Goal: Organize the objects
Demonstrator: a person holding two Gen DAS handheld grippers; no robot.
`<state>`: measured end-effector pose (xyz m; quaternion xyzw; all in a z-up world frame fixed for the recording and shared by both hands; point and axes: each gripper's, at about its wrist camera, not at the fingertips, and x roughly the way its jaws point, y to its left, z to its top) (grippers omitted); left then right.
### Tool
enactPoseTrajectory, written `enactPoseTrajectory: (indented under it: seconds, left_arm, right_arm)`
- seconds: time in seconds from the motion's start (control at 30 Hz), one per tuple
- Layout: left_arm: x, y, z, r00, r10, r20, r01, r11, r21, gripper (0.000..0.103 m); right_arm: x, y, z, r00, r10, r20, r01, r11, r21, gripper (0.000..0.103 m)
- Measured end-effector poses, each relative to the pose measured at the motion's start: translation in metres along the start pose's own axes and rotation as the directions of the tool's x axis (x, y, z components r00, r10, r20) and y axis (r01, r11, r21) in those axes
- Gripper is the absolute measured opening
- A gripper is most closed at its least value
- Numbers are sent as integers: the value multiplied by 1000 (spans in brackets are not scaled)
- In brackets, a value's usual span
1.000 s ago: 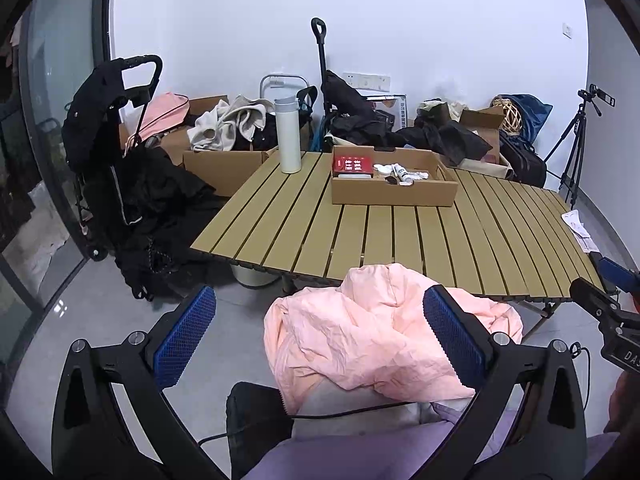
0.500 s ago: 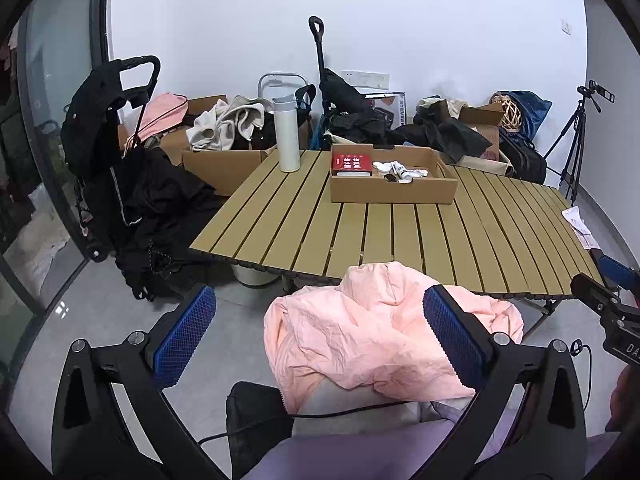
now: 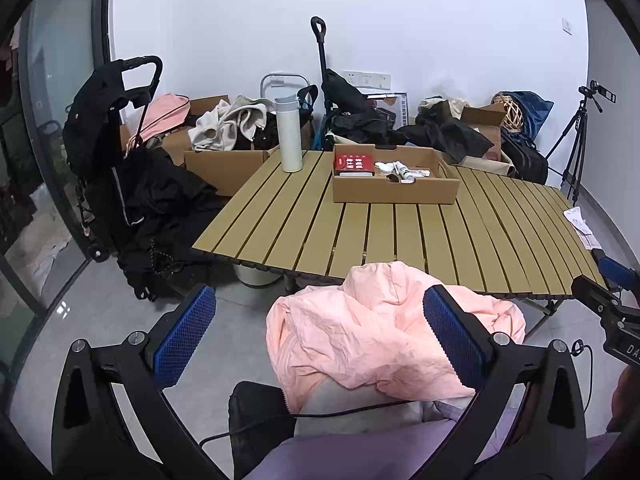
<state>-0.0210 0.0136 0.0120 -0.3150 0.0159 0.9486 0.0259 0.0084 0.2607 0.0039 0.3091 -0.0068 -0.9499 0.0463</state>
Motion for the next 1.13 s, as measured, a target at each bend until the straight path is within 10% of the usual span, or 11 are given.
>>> enactPoseTrajectory:
  seconds: [1.13]
  left_arm:
    - [11, -4, -3, 998, -11, -54, 13, 999, 30, 103]
  right_arm:
    - [6, 1, -2, 999, -24, -24, 24, 1000, 11, 84]
